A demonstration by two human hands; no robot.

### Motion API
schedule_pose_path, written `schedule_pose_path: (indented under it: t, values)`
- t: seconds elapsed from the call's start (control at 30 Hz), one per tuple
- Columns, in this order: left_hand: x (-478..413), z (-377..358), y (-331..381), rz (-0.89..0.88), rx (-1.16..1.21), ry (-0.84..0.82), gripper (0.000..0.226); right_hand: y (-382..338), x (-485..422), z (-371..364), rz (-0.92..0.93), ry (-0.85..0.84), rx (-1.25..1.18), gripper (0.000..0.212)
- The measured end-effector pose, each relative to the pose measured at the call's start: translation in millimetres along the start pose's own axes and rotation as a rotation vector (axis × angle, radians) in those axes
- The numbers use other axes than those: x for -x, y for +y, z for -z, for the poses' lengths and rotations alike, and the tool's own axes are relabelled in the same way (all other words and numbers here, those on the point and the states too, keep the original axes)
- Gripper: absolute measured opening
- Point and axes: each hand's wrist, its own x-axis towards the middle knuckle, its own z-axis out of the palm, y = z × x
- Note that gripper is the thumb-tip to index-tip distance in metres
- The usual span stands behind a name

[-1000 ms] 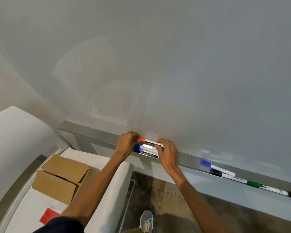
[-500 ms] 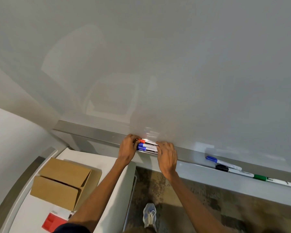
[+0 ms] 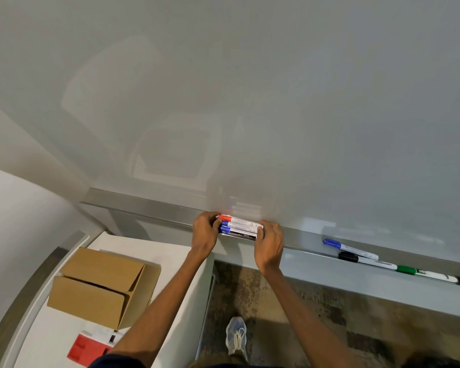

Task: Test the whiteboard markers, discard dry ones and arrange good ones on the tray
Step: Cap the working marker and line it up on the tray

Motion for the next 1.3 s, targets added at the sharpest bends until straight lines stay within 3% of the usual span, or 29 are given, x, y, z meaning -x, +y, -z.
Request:
schedule_pose_path:
  t: [0.53, 1.3]
  values:
    - [-1.8, 7.0, 3.7, 0.032, -0.028, -0.056, 0.025, 3.7, -13.1, 9.4, -0.011, -0.121, -0.034, 0.015]
    - [7.9, 9.6, 11.1, 0.007, -0.086, -0.018, 0.026, 3.7, -14.6, 14.0, 0.010, -0.136, -0.044, 0.012]
